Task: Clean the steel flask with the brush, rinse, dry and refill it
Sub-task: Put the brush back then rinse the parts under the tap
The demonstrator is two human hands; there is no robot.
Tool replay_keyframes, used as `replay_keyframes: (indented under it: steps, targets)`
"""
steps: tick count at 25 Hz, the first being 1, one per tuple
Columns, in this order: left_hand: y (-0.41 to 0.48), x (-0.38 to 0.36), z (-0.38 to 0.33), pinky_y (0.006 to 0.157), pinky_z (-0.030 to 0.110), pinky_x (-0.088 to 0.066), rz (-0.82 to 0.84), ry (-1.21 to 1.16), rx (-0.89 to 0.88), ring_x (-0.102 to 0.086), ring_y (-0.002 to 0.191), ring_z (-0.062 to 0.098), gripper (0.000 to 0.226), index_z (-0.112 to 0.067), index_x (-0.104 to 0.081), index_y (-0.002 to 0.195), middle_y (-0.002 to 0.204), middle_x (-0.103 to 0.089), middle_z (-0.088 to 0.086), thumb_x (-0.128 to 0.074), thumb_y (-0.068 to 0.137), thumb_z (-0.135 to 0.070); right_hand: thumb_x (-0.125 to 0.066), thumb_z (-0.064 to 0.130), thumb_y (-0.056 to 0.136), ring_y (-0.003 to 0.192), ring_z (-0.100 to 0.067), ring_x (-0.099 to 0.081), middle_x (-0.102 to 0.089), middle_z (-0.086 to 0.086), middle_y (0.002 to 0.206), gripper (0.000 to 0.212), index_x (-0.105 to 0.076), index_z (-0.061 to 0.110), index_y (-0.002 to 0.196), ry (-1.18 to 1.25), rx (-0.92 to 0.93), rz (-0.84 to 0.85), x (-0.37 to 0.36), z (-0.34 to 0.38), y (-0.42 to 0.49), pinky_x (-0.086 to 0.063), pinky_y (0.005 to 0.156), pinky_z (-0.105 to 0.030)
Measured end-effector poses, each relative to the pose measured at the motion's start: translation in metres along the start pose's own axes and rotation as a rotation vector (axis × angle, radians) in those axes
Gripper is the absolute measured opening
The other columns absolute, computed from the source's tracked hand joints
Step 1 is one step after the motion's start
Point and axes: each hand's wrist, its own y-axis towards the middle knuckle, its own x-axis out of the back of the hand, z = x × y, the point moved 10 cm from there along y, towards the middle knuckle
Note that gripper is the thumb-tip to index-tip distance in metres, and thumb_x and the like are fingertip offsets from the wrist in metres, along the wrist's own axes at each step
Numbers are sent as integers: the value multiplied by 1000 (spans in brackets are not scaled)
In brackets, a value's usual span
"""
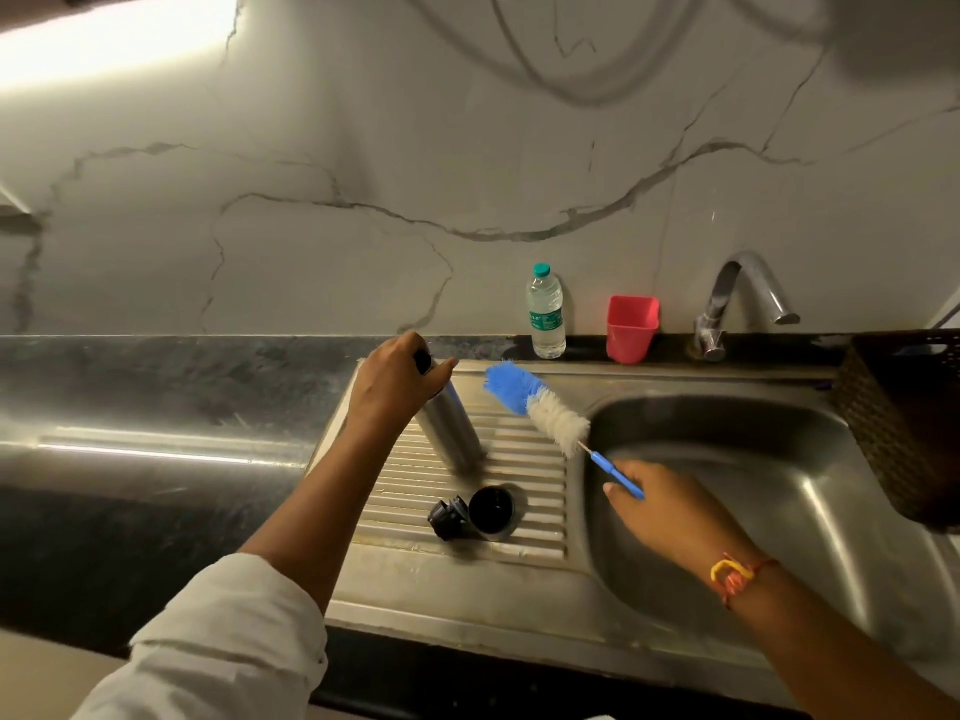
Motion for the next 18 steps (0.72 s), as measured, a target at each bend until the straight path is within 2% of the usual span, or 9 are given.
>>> replay_keyframes:
  steps: [4,7,9,12,15,18]
  targets:
    - [0,-14,-4,72,32,-51,49,18,39,-59,81,21,49,-11,-62,103,95,-67,7,-75,85,-54,-50,34,100,67,-8,-52,-53,11,74,25,-62,24,119,-22,16,-9,4,-4,2,-33,52,-18]
    - [-1,-20,-1,83,40,-54,36,-49,106,-59,98,27,61,-8,-59,116,107,-66,10,-79,82,-54,-51,26,97,69,-10,-54,-59,8,81,28,-63,23,122,-43,28,-29,13,-4,6,-35,56,-18]
    - [-2,-27,-1,87,42,-53,55,-12,120,-53,103,27,59,-10,-56,116,112,-64,10,-77,83,-55,-53,23,94,79,-16,-60,-68,1,92,28,-66,24,119,-73,41,-56,23,-4,10,-40,65,-23]
    - [-1,-31,-4,88,40,-49,61,83,107,-51,106,27,58,-11,-56,118,118,-61,10,-73,86,-56,-54,21,91,77,-20,-58,-65,0,87,21,-69,21,105,-152,62,-108,43,-1,16,-41,65,-28]
    - [1,-25,-22,100,44,-45,-9,180,52,-51,123,33,70,-9,-54,134,136,-57,13,-71,87,-58,-54,23,88,81,-26,-59,-68,-4,93,19,-68,19,100,-245,69,-169,70,4,21,-38,66,-29]
    - [1,-27,-69,109,44,-41,-79,134,-122,-47,133,31,70,-9,-53,141,146,-52,12,-69,90,-53,-57,23,88,79,-26,-60,-65,-4,86,19,-69,19,102,-306,70,-208,102,9,29,-43,66,-31]
